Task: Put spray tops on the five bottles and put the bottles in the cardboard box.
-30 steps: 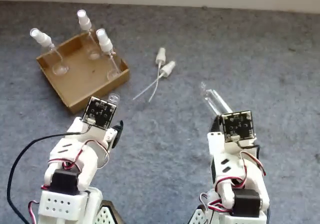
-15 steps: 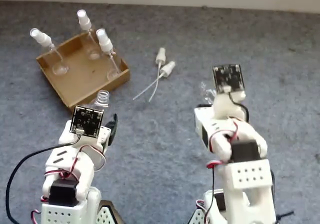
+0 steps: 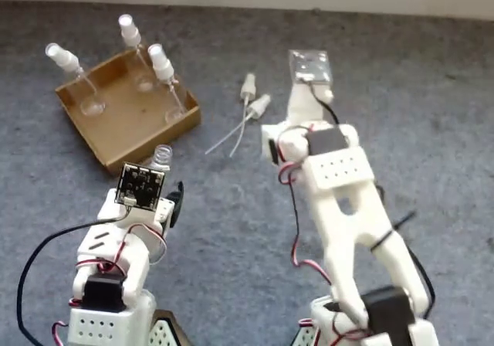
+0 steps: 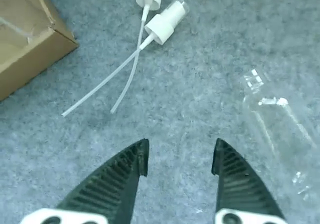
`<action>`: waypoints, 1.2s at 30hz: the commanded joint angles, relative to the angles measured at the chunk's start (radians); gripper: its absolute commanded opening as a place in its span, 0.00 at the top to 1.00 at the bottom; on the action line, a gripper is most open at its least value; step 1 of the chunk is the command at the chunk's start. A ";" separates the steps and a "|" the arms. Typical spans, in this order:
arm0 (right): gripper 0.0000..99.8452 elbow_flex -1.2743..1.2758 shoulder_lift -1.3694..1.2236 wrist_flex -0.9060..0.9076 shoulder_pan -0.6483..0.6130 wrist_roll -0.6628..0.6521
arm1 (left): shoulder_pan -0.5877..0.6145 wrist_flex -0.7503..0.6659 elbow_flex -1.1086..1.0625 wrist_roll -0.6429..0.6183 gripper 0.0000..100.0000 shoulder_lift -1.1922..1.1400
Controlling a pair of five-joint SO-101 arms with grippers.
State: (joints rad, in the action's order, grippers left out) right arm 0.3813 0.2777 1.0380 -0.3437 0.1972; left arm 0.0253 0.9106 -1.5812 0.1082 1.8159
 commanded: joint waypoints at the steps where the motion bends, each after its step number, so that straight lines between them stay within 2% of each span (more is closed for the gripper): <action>1: 0.80 -0.232 -0.177 -0.001 -0.024 0.057 | 0.015 -0.028 0.008 -0.015 0.91 0.010; 8: 0.80 -0.506 -0.476 -0.001 -0.027 0.255 | 0.015 -0.023 0.007 -0.015 0.91 0.010; 12: 0.80 -0.647 -0.624 -0.001 -0.027 0.319 | 0.015 -0.028 -0.008 -0.015 0.91 0.010; 25: 0.80 -1.017 -0.975 -0.001 -0.027 0.327 | 0.013 -0.028 -0.012 -0.015 0.91 0.010; 36: 0.80 -1.110 -1.130 0.002 -0.021 0.319 | 0.010 -0.028 -0.013 -0.015 0.91 0.010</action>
State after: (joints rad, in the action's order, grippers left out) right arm -0.6513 -0.8393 1.0380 -0.3621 0.5163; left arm 0.0253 0.9045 -1.5996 0.1082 1.8159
